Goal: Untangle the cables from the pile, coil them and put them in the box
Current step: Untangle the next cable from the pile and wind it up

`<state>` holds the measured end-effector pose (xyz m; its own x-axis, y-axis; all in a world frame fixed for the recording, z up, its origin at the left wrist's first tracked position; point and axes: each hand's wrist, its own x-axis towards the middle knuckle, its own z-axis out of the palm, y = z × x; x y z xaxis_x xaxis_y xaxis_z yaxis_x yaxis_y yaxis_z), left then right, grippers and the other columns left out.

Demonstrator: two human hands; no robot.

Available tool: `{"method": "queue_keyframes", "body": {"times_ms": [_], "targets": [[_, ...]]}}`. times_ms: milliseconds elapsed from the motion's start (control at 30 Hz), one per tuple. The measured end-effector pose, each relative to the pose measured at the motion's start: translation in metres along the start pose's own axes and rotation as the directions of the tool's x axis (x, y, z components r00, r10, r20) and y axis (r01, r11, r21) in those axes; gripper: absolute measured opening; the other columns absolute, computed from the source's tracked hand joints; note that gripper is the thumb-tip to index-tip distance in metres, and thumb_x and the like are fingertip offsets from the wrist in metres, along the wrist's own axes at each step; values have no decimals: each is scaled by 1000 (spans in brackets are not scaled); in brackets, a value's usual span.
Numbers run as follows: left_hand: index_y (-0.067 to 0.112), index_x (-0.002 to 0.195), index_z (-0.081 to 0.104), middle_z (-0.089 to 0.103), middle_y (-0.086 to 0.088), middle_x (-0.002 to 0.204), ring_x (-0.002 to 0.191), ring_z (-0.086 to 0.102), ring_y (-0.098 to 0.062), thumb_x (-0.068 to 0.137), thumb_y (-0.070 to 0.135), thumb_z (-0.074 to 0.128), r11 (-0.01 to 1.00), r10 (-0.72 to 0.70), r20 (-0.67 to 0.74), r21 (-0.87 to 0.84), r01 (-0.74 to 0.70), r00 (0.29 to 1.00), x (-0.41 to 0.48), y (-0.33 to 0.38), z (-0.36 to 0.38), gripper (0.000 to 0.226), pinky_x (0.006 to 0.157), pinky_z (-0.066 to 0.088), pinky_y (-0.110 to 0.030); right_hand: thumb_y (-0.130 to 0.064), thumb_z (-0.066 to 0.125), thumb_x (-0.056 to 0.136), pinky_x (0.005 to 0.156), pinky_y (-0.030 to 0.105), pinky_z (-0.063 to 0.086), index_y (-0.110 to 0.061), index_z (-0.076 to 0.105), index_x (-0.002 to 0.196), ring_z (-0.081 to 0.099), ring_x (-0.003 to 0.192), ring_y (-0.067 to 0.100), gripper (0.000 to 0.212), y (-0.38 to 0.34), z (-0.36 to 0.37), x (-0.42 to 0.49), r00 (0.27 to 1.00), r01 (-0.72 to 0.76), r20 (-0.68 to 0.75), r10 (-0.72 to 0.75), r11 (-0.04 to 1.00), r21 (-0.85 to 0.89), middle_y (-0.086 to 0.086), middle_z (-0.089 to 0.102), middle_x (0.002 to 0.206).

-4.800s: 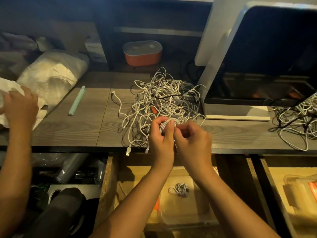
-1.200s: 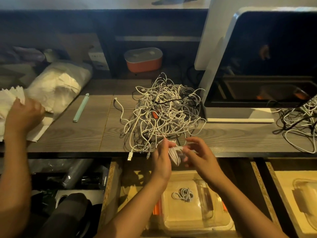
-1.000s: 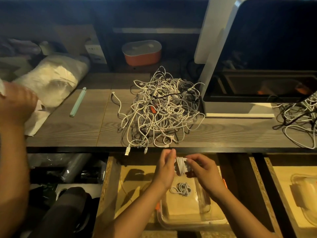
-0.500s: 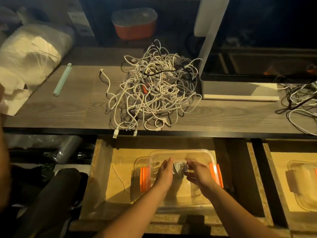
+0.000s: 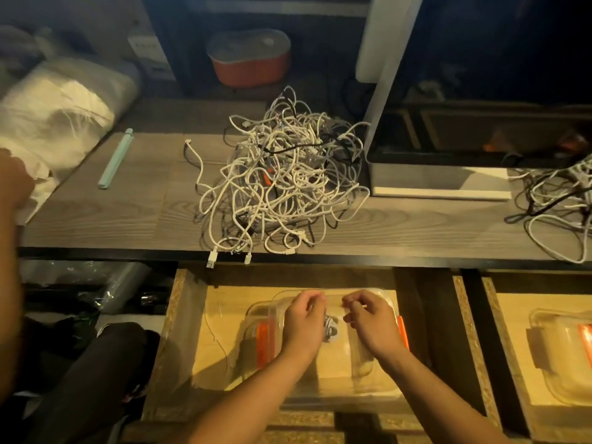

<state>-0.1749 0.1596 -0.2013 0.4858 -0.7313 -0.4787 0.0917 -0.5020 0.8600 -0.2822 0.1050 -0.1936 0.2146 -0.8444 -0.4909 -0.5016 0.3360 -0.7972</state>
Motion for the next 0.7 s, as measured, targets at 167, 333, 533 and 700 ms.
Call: {"method": "queue_keyframes", "body": {"times_ms": [167,333,533,700], "targets": [[24,86,59,62,4,90,82,56,-1,93,12,53,947,320,-154,77,-311,935,20,45,-19,15,70,42,-13,-8,52,93,63,24,43,-12,65,89,55,68,12,14,-60,1,18,992,98,-96,-81,977,187,2,61,73],[16,110,63,55,4,113,102,53,-10,89,6,53,770,542,42,375,-516,839,53,61,-35,25,87,45,-23,-15,52,94,62,17,39,-19,55,112,54,82,9,18,-88,20,43,999,-8,-30,15,978,210,0,58,98],[11,120,59,57,-4,120,114,45,-16,77,-3,48,451,700,282,538,-712,656,73,62,-48,47,98,41,-35,-11,68,84,80,38,49,-11,72,82,61,82,19,4,-93,29,56,1000,-4,-11,6,983,185,9,69,84],[31,146,28,23,8,152,138,15,-15,76,2,58,326,562,366,726,-606,742,79,75,-44,82,109,11,-38,-20,64,88,70,39,49,-5,69,76,64,74,28,20,-99,25,57,987,145,-66,-148,988,-45,13,69,76]]}}
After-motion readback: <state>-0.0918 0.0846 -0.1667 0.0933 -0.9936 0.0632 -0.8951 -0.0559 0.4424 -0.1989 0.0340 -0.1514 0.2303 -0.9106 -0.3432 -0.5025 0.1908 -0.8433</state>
